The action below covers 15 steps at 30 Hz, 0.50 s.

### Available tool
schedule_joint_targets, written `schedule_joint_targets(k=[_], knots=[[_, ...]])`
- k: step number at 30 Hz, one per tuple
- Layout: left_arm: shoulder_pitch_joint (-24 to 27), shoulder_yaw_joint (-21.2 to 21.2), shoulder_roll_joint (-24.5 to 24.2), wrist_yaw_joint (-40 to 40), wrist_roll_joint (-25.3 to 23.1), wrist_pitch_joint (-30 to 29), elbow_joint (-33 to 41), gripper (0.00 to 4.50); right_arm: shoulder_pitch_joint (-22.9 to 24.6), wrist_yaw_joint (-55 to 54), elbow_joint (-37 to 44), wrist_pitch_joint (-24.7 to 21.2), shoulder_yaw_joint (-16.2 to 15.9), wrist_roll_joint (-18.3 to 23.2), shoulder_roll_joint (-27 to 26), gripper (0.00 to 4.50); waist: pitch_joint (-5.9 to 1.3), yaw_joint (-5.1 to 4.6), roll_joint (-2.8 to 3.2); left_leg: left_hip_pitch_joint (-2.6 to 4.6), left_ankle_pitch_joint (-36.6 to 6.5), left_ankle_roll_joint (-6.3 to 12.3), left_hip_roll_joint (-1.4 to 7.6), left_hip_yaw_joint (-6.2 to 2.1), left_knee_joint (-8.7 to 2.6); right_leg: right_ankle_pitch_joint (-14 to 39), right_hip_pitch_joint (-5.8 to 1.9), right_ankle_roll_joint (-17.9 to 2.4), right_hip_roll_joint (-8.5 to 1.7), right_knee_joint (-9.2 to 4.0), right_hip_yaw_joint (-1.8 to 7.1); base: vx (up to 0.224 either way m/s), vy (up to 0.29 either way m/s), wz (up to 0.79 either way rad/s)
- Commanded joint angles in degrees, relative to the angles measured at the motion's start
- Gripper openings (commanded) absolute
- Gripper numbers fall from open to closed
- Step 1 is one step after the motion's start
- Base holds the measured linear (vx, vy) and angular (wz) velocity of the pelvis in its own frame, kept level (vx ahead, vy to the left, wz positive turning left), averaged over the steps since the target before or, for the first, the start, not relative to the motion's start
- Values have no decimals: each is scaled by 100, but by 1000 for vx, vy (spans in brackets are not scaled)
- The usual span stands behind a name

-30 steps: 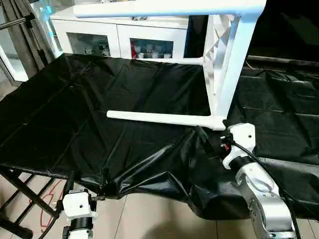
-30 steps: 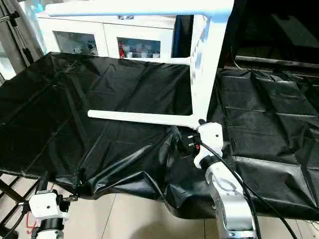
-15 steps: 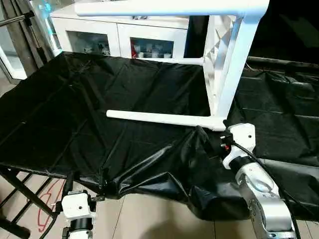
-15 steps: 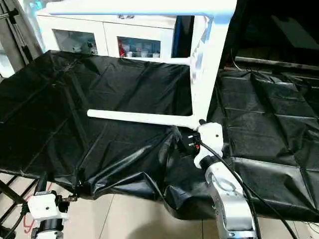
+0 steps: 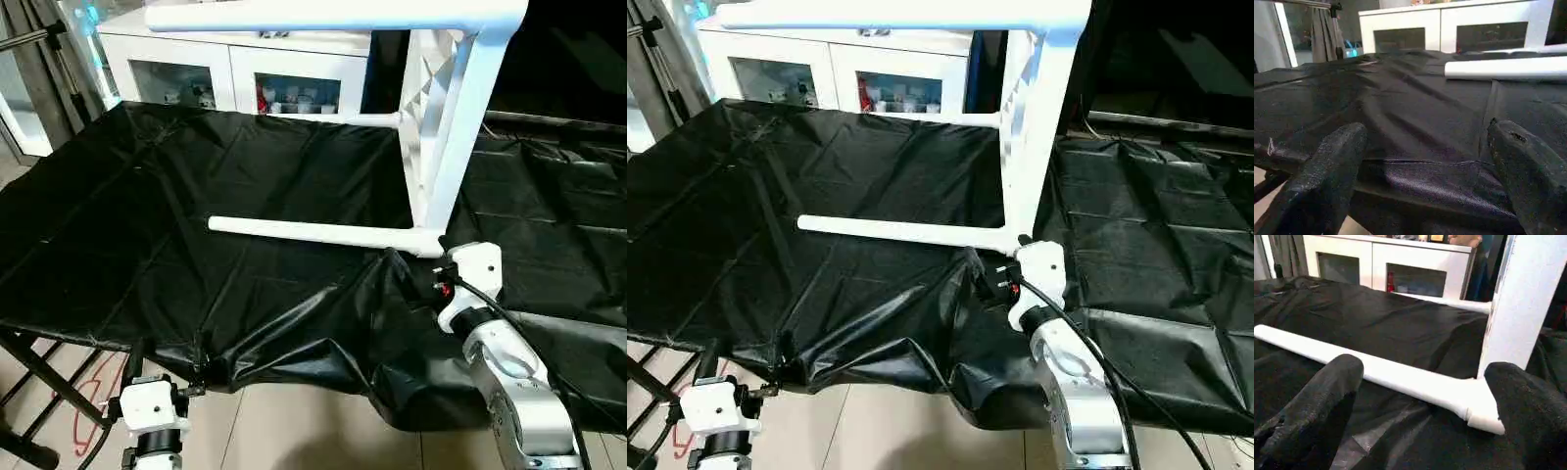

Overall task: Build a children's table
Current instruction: Flip table

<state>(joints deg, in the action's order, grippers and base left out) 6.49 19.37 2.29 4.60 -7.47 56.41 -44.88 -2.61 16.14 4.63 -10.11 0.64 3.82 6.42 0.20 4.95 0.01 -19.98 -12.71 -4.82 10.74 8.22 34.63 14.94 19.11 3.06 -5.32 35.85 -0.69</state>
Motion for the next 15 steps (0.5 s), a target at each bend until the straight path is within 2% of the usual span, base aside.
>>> schedule_joint_targets(k=[1,2,3,4,5,6,7,8,9,10,11,12,13,14,15], knots=[[-1746,-1403,-578,1596,1099,-5102,4489,444,-1,-60,139,-78,-31,-55,22,450,-87,-16,-32,1,-1407,110,185,-36,-528,146,-18,-529,-197,-475,118,0,0,0],[-1743,-1414,-593,1600,1101,-5075,4472,444,1,-78,138,-79,-45,-65,24,450,-92,-11,-40,0,-1364,116,187,-38,-528,108,-21,-525,-200,-468,115,0,0,0],[-1733,-1438,-635,1626,1100,-5059,4431,444,8,-100,125,-131,-91,-70,19,450,-123,-27,60,293,-1454,-284,250,186,-395,298,250,-520,-47,-540,308,0,0,0],[-1733,-1438,-635,1626,1100,-5059,4431,444,8,-100,125,-131,-91,-70,19,450,-32,-48,-67,296,-1883,-469,175,279,-366,871,347,-507,28,-595,356,-4,11,-27],[-1725,-1454,-662,1648,1095,-5056,4406,444,12,-107,115,-217,-108,-38,1,450,-74,31,-75,292,-2169,-519,107,348,-336,1545,327,-464,-4,-634,534,-3,28,-54],[-1725,-1461,-692,1696,992,-5021,4401,444,9,-105,95,-283,-97,15,-30,450,-118,33,-180,195,-2095,-211,21,394,-253,1391,217,-439,-8,-631,772,-3,28,-54],[-1725,-1461,-692,1696,992,-5021,4401,444,9,-105,95,-283,-97,15,-30,450,-138,97,-182,131,-1752,62,-6,378,-209,684,177,-423,17,-598,952,45,47,-52],[-1726,-1456,-700,1707,915,-5006,4405,444,8,-107,93,-283,-90,24,-36,450,-147,93,-204,113,-1650,159,-28,375,-183,382,189,-397,78,-575,994,41,69,-51],[-1717,-1476,-708,1748,852,-4926,4401,444,6,-108,86,-267,-88,25,-39,450,-141,105,-247,28,-1576,387,-72,340,-172,35,164,-338,134,-547,1029,41,69,-51],[-1717,-1476,-708,1748,852,-4926,4401,444,6,-108,86,-267,-88,25,-39,450,-153,102,-199,51,-1495,444,-44,324,-188,-130,204,-326,153,-522,1033,4,88,-43],[-1702,-1484,-707,1758,816,-4878,4406,444,12,-104,99,-242,-104,12,-38,450,-128,101,-210,8,-1345,536,102,127,-382,-636,207,-376,183,-374,711,-3,67,-13],[-1691,-1490,-704,1759,812,-4845,4406,444,19,-95,115,-217,-117,12,-42,450,-100,33,-69,218,-1445,251,307,37,-506,-723,337,-555,279,-333,423,-3,67,-13],[-1691,-1490,-704,1759,812,-4845,4406,444,19,-95,115,-217,-117,12,-42,450,-75,-41,12,265,-1690,54,423,-49,-631,-558,341,-787,313,-244,299,0,0,0],[-1691,-1482,-696,1747,770,-4812,4393,444,24,-96,128,-208,-129,9,-41,450,-76,-150,38,192,-1721,-13,447,-57,-653,-502,247,-1046,221,-275,206,0,0,0],[-1704,-1458,-685,1697,830,-4832,4376,444,27,-99,138,-202,-136,7,-39,450,-85,-165,40,178,-1733,-6,395,-19,-615,-507,220,-1151,181,-325,176,0,0,0]])
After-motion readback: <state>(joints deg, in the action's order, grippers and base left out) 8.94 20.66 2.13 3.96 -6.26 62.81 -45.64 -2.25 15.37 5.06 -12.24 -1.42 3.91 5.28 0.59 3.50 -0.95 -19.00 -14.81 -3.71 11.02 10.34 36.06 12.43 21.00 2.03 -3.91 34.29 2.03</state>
